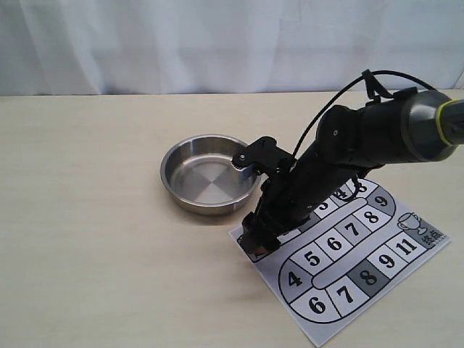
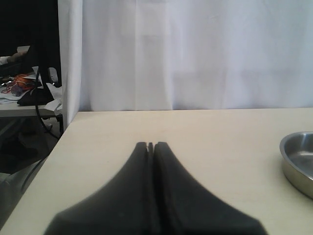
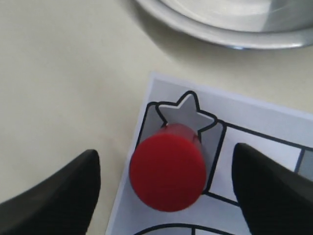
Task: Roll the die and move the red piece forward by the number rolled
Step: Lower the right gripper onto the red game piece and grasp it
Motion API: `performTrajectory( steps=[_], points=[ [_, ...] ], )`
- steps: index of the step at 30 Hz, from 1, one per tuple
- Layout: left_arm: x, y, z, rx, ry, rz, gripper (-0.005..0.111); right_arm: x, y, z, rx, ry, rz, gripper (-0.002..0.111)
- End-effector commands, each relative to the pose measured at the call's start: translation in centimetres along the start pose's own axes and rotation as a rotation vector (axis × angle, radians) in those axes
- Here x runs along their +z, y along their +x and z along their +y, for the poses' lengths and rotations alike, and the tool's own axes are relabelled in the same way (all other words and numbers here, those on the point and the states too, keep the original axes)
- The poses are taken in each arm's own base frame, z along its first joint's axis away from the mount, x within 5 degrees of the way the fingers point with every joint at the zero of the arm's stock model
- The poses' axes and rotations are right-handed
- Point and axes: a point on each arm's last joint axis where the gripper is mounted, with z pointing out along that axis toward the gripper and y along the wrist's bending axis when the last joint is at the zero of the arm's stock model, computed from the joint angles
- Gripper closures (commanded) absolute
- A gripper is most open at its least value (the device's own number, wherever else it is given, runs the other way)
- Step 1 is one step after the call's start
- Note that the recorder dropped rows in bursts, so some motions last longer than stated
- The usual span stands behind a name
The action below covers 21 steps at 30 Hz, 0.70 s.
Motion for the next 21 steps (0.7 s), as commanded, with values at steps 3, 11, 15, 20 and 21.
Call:
performTrajectory(
  steps=[3,11,15,20,21],
  points=[
    [0.0,-0.3,0.0,-0.003,0.001,-0.018,0.107,0.1,-0.1,-0.1,-0.013,0.019,-0.016,0.041],
    [0.0,-0.3,0.0,-0.003,0.001,-0.018,0.107,-0.3,-0.3,0.0,-0.009,0.020,-0.028,0.104],
    [0.0,-0.3,0.0,-0.003,0.001,-0.018,0.107,-1.7,-0.6,-0.2,-0.063,0.064,-0.056,0.104],
    [0.0,-0.3,0.0,-0.003,0.001,-0.018,0.107,-2.7,-0.5,-0.8,-0.075,0.156,-0.037,0.104],
    [0.0,-0.3,0.0,-0.003,0.001,-0.018,0.107,-2.7,-0.5,-0.9,-0.062,0.169,-0.037,0.104]
  ],
)
